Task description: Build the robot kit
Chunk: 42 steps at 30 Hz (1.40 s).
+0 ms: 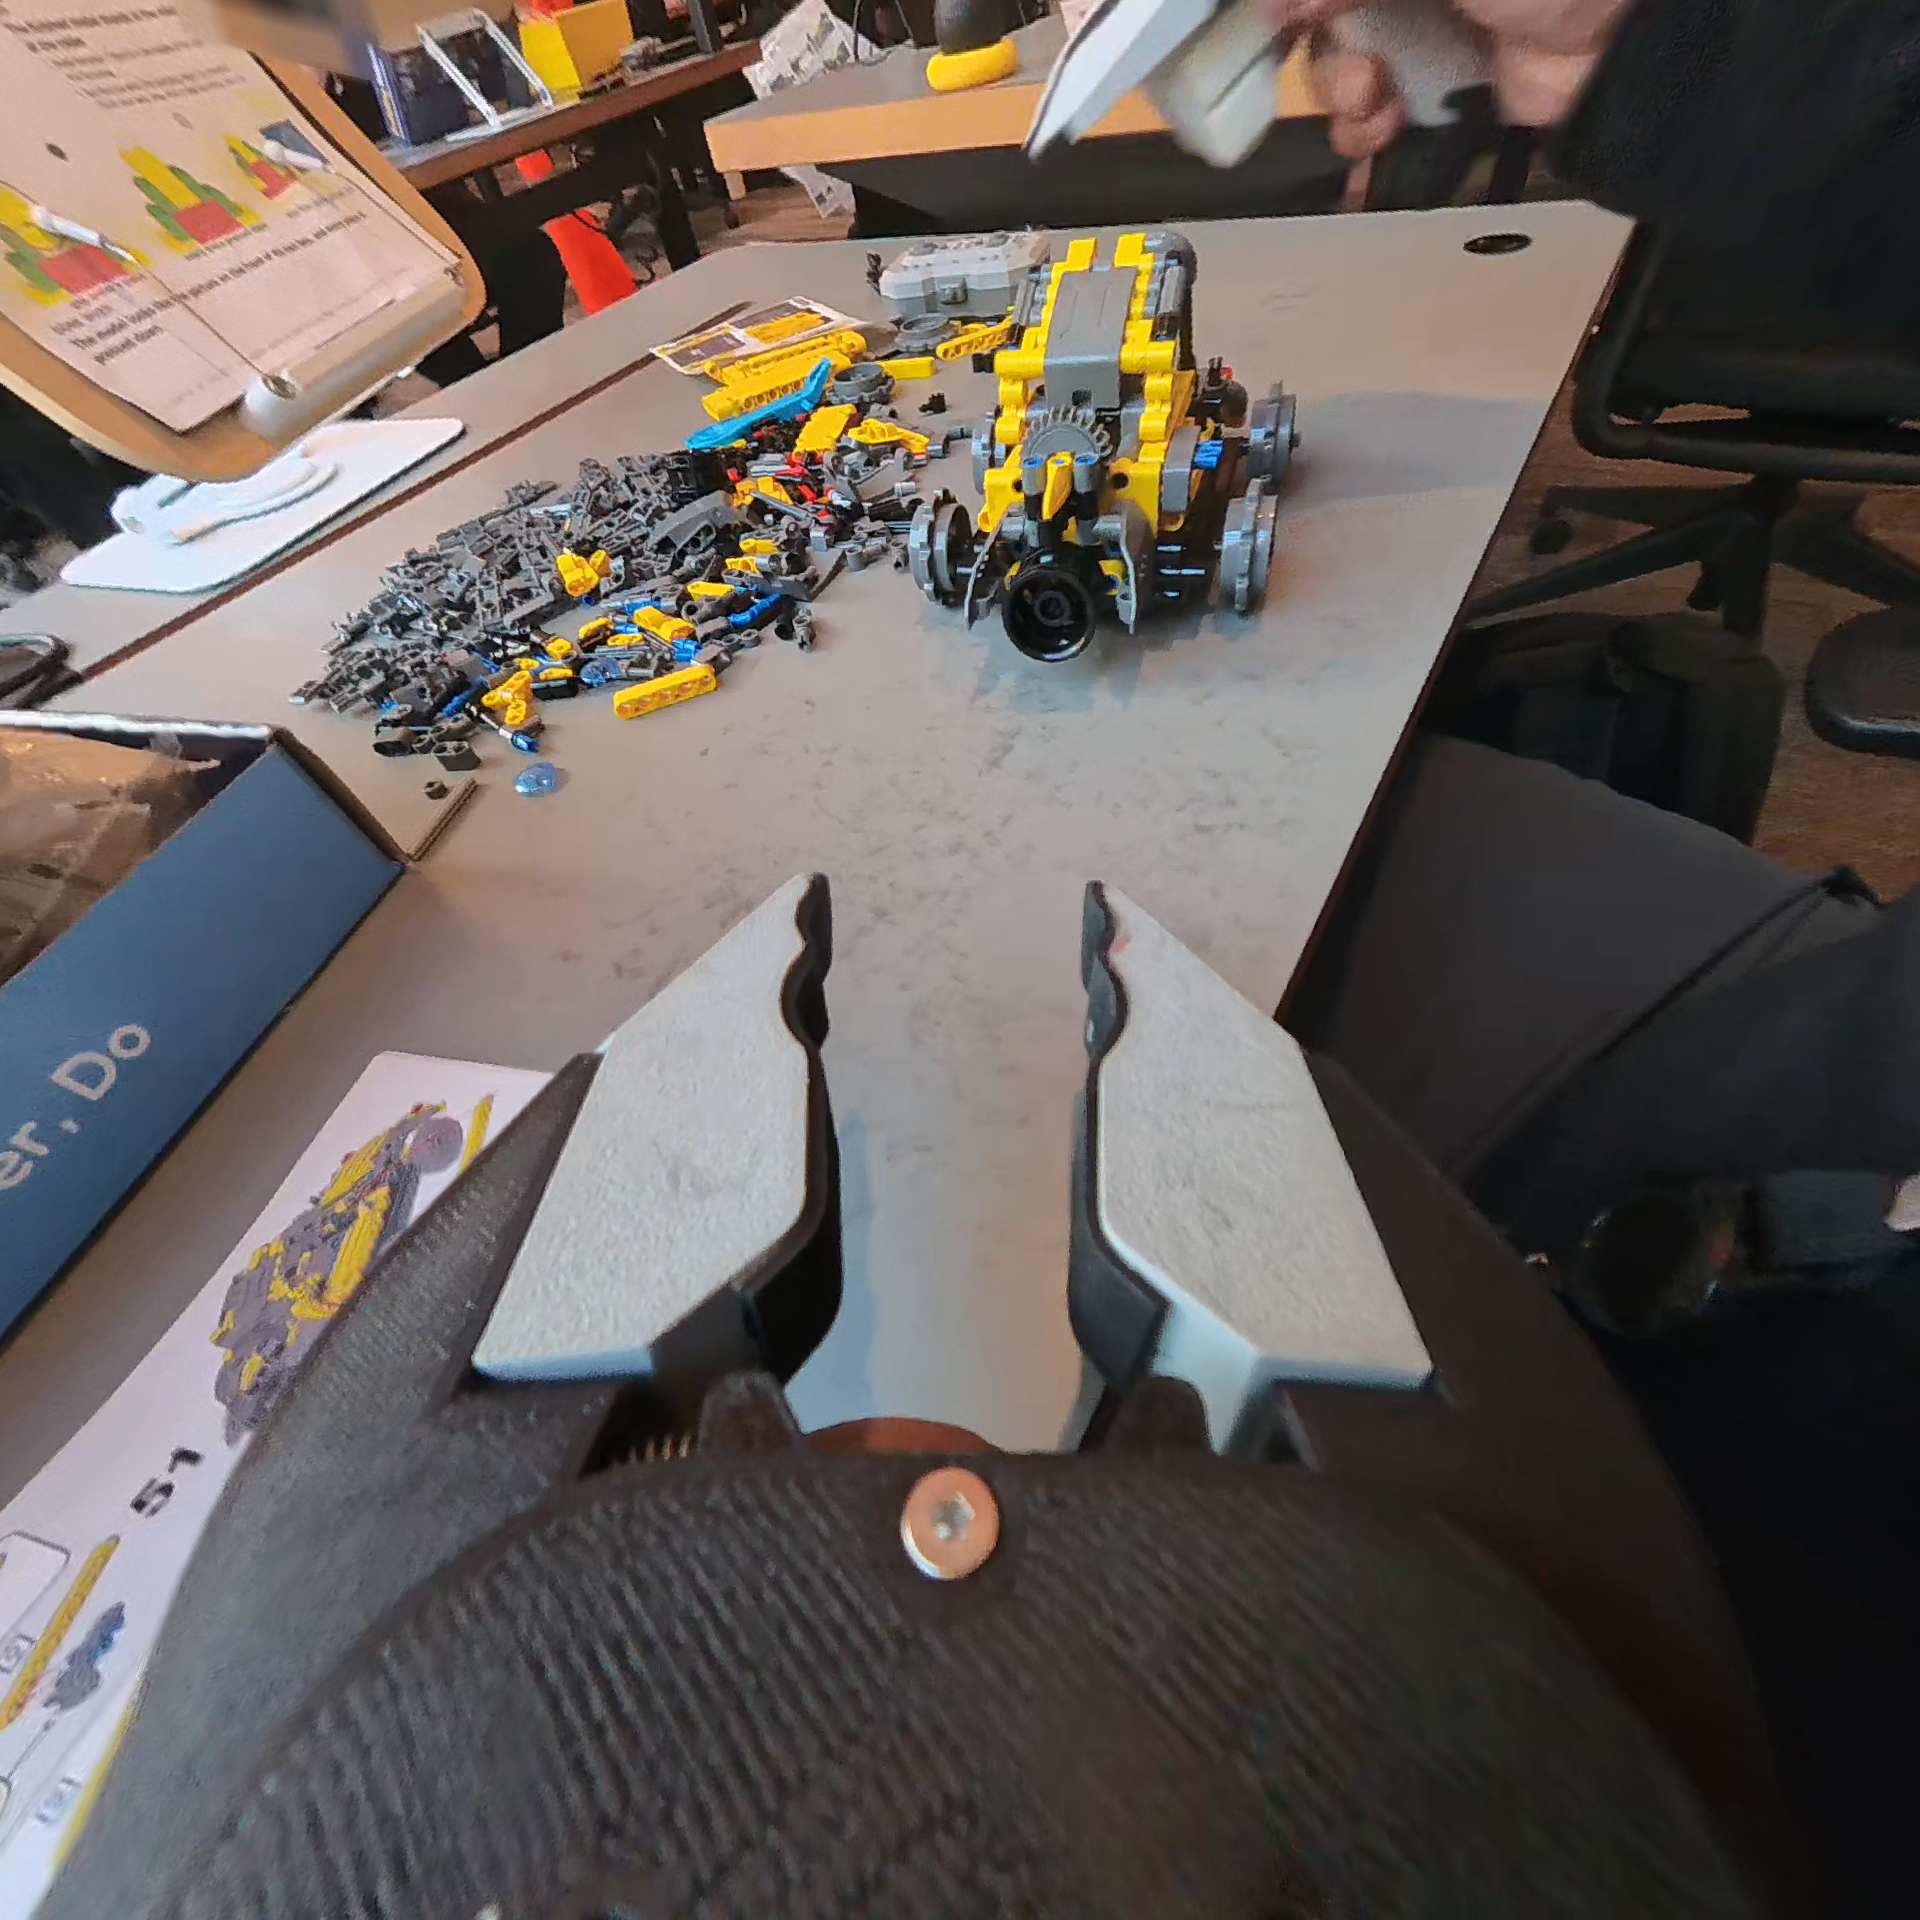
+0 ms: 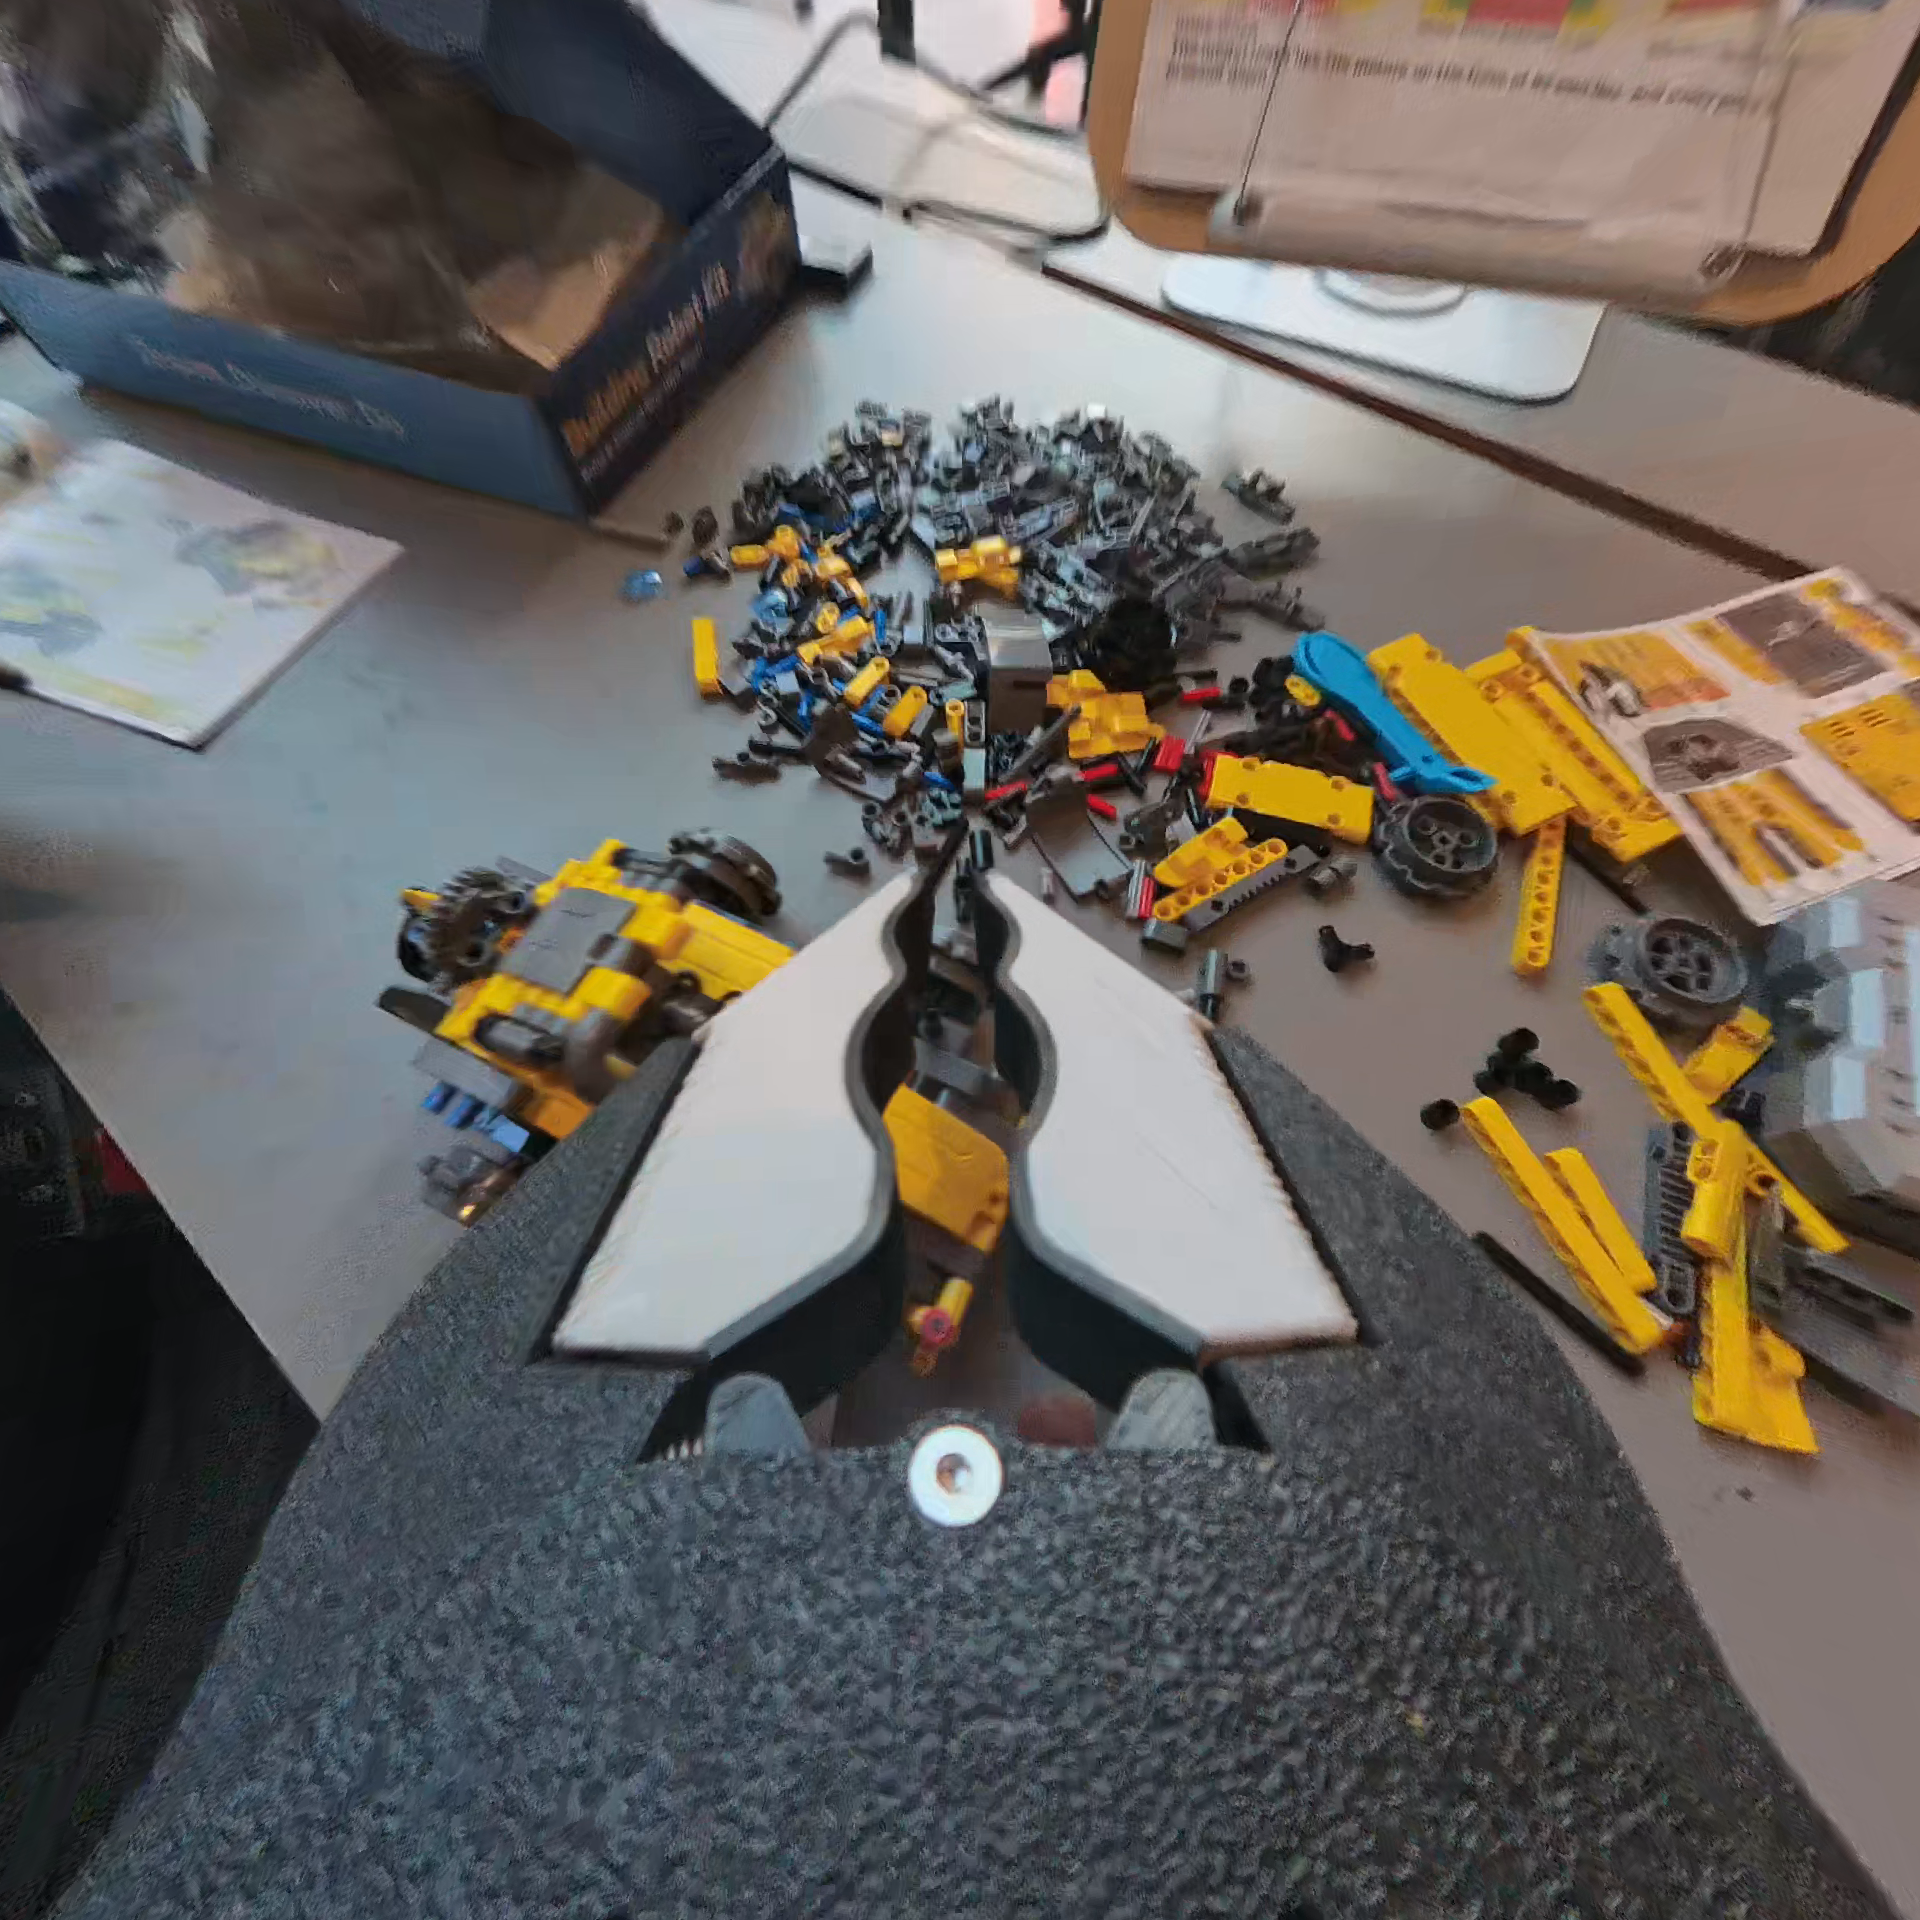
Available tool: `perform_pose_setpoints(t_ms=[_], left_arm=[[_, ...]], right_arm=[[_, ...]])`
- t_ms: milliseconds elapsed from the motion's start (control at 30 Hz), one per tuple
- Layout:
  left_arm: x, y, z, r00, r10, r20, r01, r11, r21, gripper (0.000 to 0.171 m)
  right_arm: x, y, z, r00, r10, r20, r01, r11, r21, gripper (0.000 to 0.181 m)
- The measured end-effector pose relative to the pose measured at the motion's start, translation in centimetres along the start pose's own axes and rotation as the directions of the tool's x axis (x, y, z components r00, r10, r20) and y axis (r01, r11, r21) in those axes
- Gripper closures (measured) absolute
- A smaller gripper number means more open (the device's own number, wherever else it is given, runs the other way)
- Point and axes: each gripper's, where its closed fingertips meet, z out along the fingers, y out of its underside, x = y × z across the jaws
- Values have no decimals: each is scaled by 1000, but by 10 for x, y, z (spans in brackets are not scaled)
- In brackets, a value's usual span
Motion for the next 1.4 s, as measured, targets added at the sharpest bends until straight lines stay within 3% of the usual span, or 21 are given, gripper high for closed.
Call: perform_pose_setpoints(t_ms=[133, 233, 467, 800, 900, 967, 1033, 1233, 1400], left_arm=[[-4, -9, -1, 993, 105, 55, -106, 994, 31, 126], [-6, -9, -1, 996, 85, 39, -87, 996, 33, 128], [-8, -9, -1, 1000, 1, -26, 0, 999, 37, 131], [-11, -8, 1, 992, -89, -90, 92, 996, 22, 129], [-8, -9, 9, 990, -105, -98, 106, 994, -1, 118], [4, -19, 20, 977, -132, -167, 135, 991, 4, 106], [20, -37, 35, 965, -135, -225, 137, 991, -9, 90], [41, -97, 113, 952, 17, -305, -20, 1000, -9, 77], [48, -90, 185, 915, -22, -402, -80, 969, -234, 75]], right_arm=[[12, 27, 58, 991, 35, 129, 2, 960, -280, 165], [28, 46, 87, 993, -62, 104, 100, 904, -416, 167], [30, 63, 110, 988, -63, 139, 124, 863, -490, 167], [24, 53, 109, 987, -61, 146, 119, 894, -432, 177], [20, 34, 97, 988, -40, 148, 91, 930, -356, 177], [21, 24, 84, 991, -32, 126, 70, 948, -311, 177], [27, 21, 67, 996, -14, 83, 36, 961, -274, 177], [47, 38, 7, 987, 156, -49, -159, 985, -71, 177], [46, 67, -33, 949, 301, -95, -297, 953, 56, 177]])
